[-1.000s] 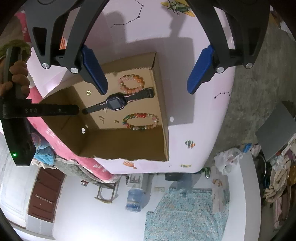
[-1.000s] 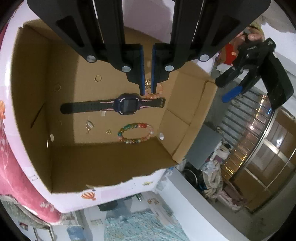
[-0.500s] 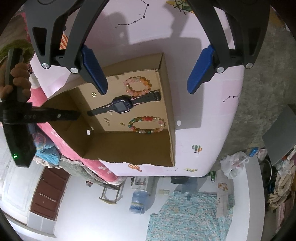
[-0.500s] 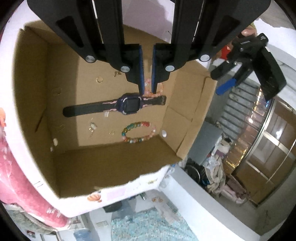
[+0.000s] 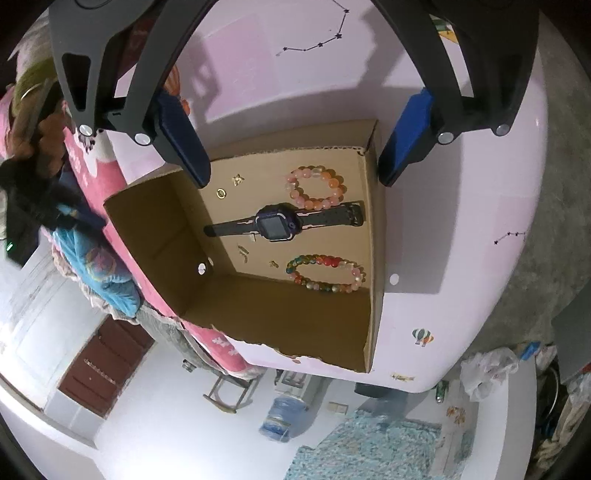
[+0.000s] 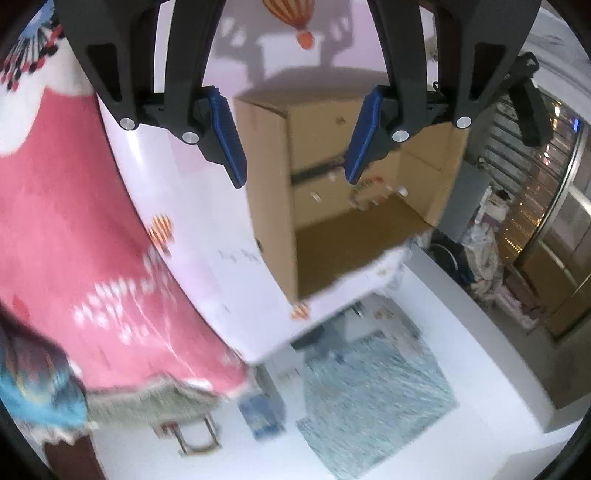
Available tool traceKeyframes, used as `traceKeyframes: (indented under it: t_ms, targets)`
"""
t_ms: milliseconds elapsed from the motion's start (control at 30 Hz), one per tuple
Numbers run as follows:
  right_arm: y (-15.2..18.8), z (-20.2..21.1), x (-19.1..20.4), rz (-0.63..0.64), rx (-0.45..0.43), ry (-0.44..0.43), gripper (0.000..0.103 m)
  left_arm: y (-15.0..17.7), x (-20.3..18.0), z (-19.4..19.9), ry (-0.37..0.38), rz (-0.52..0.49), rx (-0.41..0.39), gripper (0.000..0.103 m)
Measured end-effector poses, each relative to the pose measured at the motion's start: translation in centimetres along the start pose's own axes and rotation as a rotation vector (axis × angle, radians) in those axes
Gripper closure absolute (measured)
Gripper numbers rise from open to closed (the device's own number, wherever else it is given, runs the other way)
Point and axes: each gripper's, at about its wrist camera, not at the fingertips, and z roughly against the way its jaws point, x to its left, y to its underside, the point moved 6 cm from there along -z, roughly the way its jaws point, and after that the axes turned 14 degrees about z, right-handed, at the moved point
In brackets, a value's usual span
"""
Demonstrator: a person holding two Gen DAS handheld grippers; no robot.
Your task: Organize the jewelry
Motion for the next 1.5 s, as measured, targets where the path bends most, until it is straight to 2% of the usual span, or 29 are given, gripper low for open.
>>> traceKeyframes:
  t_ms: [133,233,433,467,500,567,600,633,667,733,767,867,933,1000,1067,1200,1233,1267,1367,1500]
  targets:
    - [1.6,-2.6,0.5,-0.034,0.069,-0.142,0.046,0.2,-0.3,-0.1,-0.012,0.009,0.001,0.014]
    - [1.6,-2.8,1.4,0.026,0.074,-0.093,0.046,0.4,-0.5,0.1,-0.024,0.006,-0.004,0.014]
    - [2.3,-1.3,2.0,0.042,0.059,-0.080,0.046,1.8,-1.0,1.6,-0.047,-0.019,-0.020,0.014]
    - [2.3,-1.0,2.0,0.043,0.055,-0.082,0.046,2.1,-1.2,1.9,-0.031,-0.017,-0.015,0.014]
    - [2.5,-0.5,2.1,0.043,0.051,-0.088,0.046,3.0,-2.0,2.2,0.079,-0.010,0.039,0.014]
    - [3.2,0.4,2.6,0.037,0.049,-0.150,0.048,4.5,-3.2,2.6,0.202,0.018,0.102,0.014]
    - [3.6,0.7,3.1,0.025,0.049,-0.217,0.050,5.3,-3.8,2.7,0.206,0.007,0.110,0.014]
    - [4.0,0.9,3.6,0.015,0.046,-0.256,0.050,6.3,-4.6,2.7,0.177,-0.038,0.108,0.014]
    - [4.1,1.0,3.8,0.026,0.044,-0.237,0.050,7.0,-5.1,2.7,0.133,-0.093,0.086,0.014]
    - [4.3,1.5,3.8,0.070,0.028,-0.137,0.050,7.5,-5.3,3.1,0.092,-0.134,0.047,0.014]
    - [4.3,1.7,3.6,0.070,0.018,-0.121,0.050,7.4,-5.1,3.7,0.086,-0.128,0.021,0.014]
    - [4.1,2.0,2.5,0.028,0.001,-0.125,0.050,5.5,-3.2,5.7,0.061,-0.061,-0.087,0.013]
    - [3.5,2.0,1.6,0.021,-0.018,-0.090,0.047,3.4,-1.0,6.9,0.036,0.004,-0.184,0.012]
    - [2.5,1.5,0.6,0.007,-0.045,-0.075,0.044,1.4,1.0,7.2,0.041,0.082,-0.232,0.012]
    - [2.0,0.4,-0.2,-0.013,-0.042,-0.092,0.043,-0.3,2.7,5.7,0.069,0.159,-0.207,0.012]
    - [1.5,-2.9,0.0,-0.039,0.044,-0.188,0.042,-1.9,4.0,0.8,0.176,0.288,-0.028,0.012]
    - [1.3,-3.3,0.5,-0.021,0.059,-0.172,0.039,-1.8,3.6,-0.2,0.225,0.307,0.017,0.012]
    - [1.2,-3.4,1.1,0.014,0.078,-0.139,0.039,-1.5,3.1,-0.7,0.231,0.311,0.031,0.011]
    - [0.7,-3.4,2.0,0.055,0.105,-0.088,0.039,-1.3,1.7,-0.9,0.124,0.240,-0.006,0.011]
    - [0.1,-2.8,2.1,0.025,0.111,-0.101,0.039,-1.3,1.2,-0.2,0.119,0.237,-0.016,0.011]
